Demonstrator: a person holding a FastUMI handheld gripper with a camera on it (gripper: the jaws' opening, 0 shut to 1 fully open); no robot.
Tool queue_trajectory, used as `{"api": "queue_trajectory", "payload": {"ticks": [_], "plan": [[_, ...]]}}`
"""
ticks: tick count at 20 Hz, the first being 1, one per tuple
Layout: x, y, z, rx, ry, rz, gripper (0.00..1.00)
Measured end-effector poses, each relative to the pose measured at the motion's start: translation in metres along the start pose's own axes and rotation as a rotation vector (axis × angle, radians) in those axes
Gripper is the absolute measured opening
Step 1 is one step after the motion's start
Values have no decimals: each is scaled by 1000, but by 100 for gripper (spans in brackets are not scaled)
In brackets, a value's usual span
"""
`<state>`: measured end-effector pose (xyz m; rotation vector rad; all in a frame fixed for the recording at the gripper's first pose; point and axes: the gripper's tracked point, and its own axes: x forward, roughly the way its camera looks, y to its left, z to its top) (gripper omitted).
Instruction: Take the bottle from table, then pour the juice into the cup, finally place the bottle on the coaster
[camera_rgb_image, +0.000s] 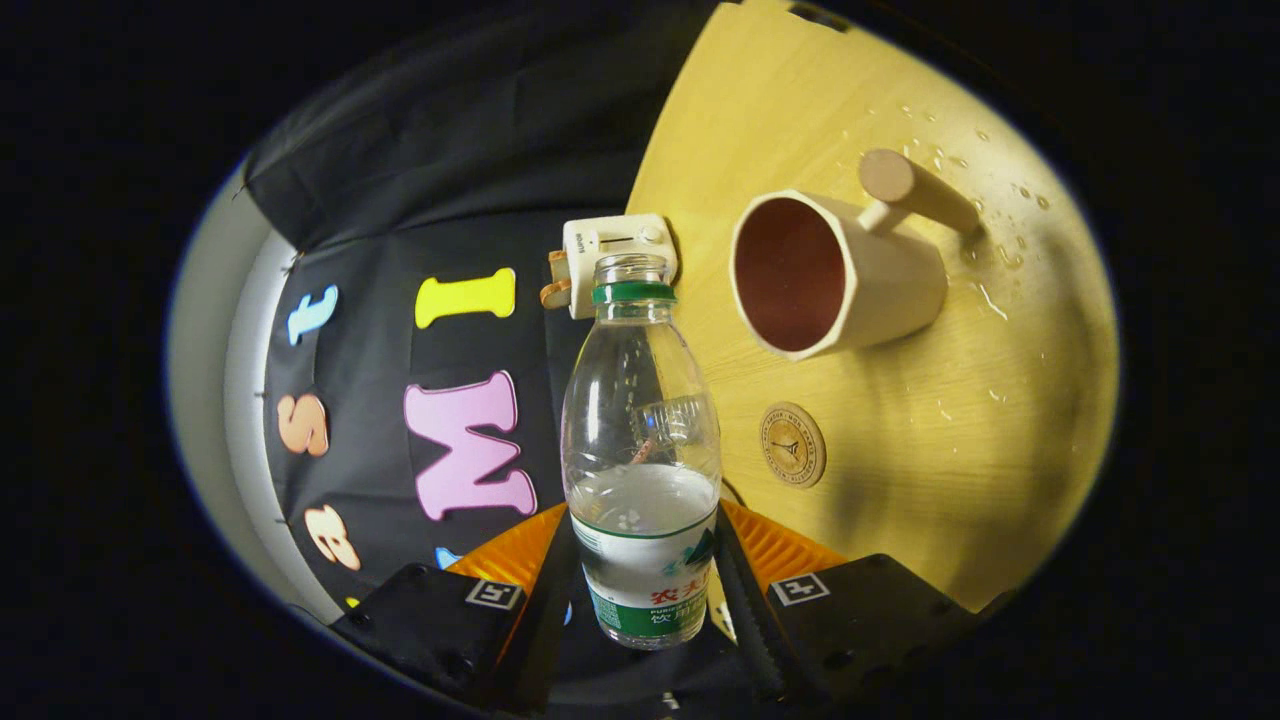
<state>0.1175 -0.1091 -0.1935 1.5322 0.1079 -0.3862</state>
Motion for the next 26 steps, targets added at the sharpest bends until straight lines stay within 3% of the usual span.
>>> {"api": "queue_trajectory", "payload": {"ticks": [15,22,26], "plan": [[1,36,-5,-987,-203,18,75],[22,60,-18,-1358,-313,9,75],[35,66,-24,-1482,-382,0,75]]}}
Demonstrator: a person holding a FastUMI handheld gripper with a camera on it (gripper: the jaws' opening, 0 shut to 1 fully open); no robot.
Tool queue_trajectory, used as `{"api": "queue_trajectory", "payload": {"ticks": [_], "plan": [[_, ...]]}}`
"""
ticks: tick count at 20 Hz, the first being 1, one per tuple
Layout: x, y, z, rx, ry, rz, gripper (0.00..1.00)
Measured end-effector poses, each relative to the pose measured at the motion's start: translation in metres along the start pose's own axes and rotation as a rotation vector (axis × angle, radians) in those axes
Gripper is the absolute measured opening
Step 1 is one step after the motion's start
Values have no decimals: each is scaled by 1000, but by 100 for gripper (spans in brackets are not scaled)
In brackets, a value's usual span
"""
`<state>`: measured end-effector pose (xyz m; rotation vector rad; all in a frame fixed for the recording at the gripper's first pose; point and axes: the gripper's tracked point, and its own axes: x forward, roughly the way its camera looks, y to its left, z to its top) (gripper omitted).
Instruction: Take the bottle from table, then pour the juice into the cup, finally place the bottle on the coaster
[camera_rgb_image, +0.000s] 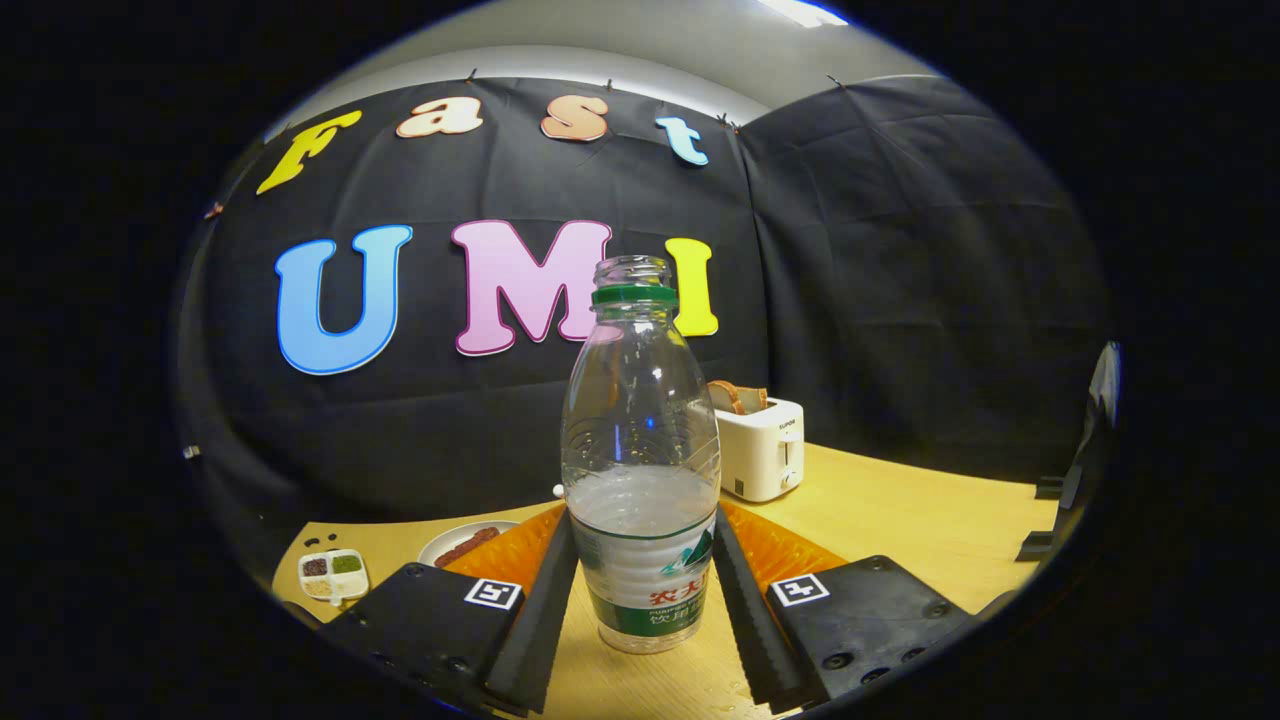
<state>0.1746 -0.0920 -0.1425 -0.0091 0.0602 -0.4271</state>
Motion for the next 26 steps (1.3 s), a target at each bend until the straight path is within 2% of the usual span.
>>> {"api": "queue_trajectory", "payload": {"ticks": [3,9,16,26], "plan": [[14,5,-5,-78,-26,-22,75],[39,13,-36,-145,-26,-53,75],[50,16,-89,-136,37,-70,76],[60,21,-110,-117,48,-60,76]]}}
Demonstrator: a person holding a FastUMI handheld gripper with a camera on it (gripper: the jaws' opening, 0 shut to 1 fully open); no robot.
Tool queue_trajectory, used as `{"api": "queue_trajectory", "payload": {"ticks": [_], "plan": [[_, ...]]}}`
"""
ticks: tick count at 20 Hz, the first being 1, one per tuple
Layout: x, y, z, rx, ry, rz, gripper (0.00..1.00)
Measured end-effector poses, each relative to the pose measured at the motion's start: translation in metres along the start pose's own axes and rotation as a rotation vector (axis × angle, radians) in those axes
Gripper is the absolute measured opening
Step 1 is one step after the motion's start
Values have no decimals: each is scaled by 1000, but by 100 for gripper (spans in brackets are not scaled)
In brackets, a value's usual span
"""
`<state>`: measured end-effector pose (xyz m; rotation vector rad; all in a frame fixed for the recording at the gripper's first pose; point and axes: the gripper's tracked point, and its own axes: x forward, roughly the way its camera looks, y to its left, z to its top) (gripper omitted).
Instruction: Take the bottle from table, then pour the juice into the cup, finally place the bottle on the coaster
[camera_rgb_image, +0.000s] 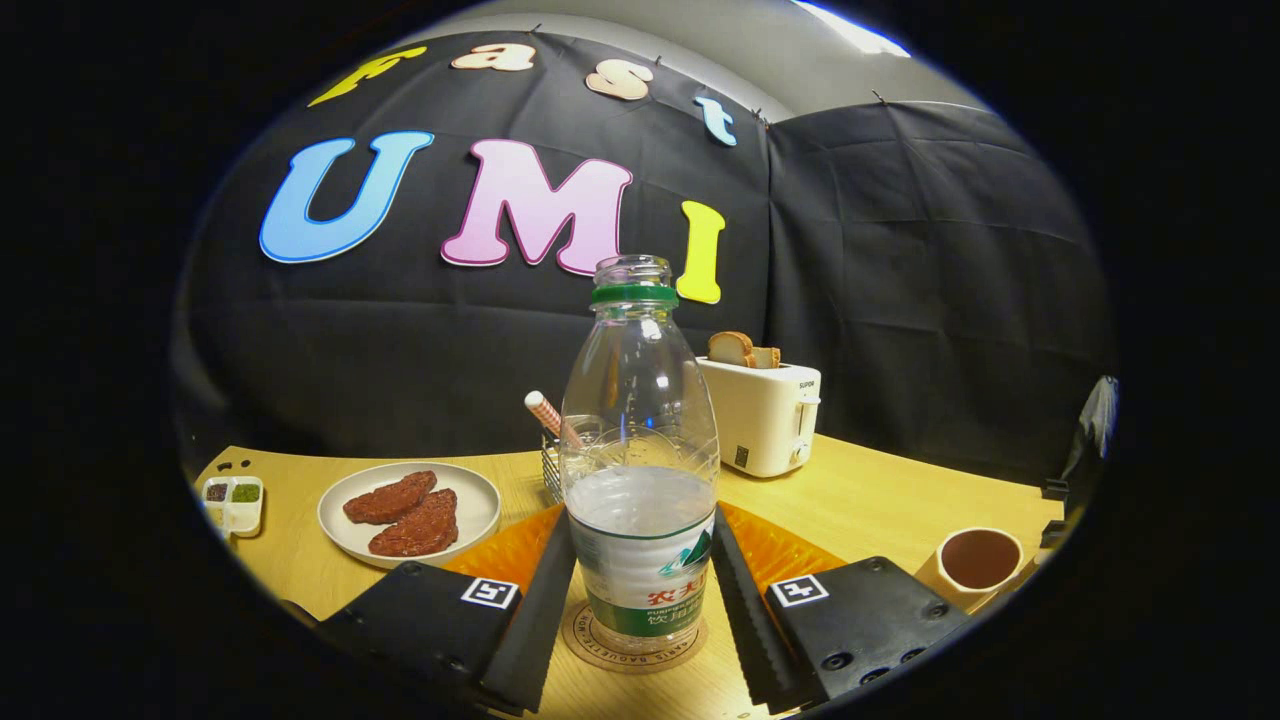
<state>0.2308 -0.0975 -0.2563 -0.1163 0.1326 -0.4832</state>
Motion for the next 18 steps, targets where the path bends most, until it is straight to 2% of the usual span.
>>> {"api": "queue_trajectory", "payload": {"ticks": [3,12,14,15,18], "plan": [[1,4,-3,7,-1,18,76],[2,-4,-5,29,24,-13,79],[1,-5,-4,34,22,-17,87],[-1,-5,-3,37,23,-14,98],[-6,-7,-4,55,29,-13,100]]}}
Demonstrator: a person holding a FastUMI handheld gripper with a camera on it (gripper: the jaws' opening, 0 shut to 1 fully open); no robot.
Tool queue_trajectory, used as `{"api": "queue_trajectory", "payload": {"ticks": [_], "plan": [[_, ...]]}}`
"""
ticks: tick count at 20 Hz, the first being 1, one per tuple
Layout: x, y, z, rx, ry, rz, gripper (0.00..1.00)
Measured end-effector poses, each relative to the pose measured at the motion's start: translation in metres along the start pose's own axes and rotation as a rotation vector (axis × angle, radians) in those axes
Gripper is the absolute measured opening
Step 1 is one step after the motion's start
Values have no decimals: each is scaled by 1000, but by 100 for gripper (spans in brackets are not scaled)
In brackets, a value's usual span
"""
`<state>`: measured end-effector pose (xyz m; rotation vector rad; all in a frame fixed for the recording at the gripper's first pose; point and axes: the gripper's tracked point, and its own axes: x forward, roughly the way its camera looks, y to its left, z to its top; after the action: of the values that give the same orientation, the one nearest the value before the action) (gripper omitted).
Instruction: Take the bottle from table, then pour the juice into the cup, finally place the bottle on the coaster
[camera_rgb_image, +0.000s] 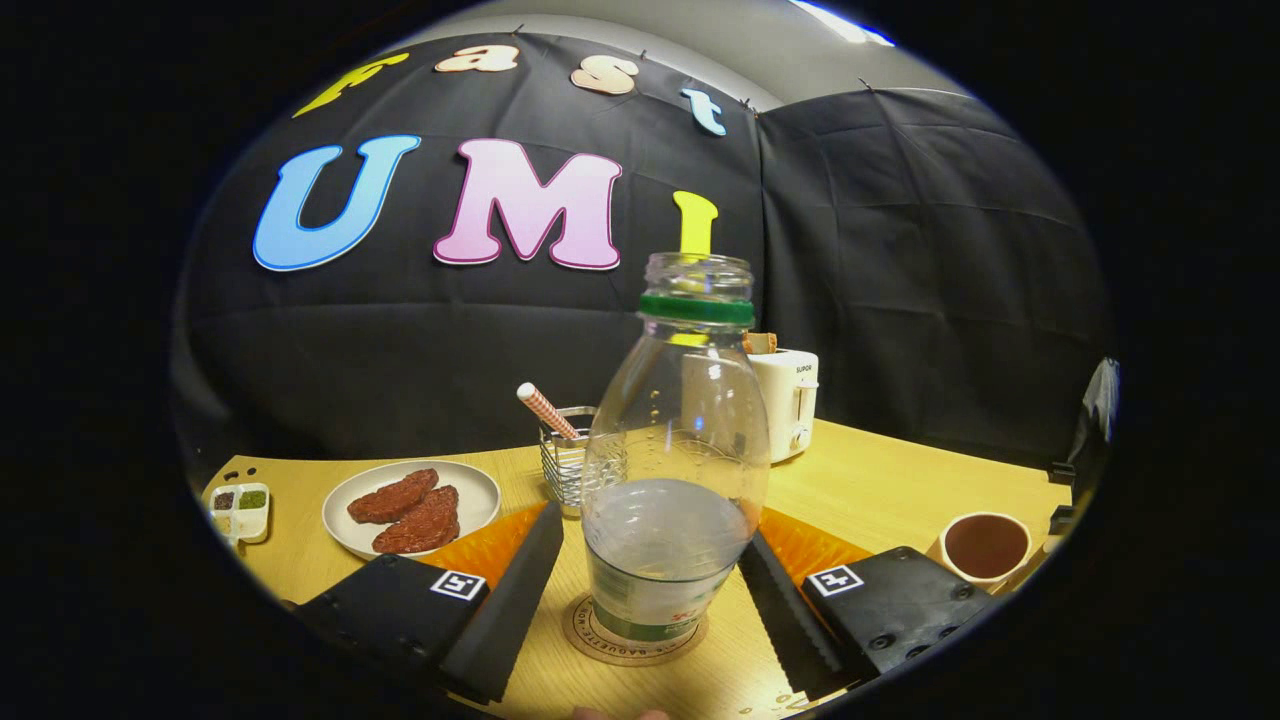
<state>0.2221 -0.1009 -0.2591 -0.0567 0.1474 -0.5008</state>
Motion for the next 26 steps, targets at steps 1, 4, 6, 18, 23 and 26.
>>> {"api": "queue_trajectory", "payload": {"ticks": [1,4,6,18,23,26], "plan": [[-2,0,-1,6,4,1,100],[-10,0,-3,15,22,10,100],[-18,-2,-2,12,26,8,100],[-93,-12,30,55,35,68,100],[-126,-20,64,34,9,125,100],[-144,-18,84,27,-6,174,100]]}}
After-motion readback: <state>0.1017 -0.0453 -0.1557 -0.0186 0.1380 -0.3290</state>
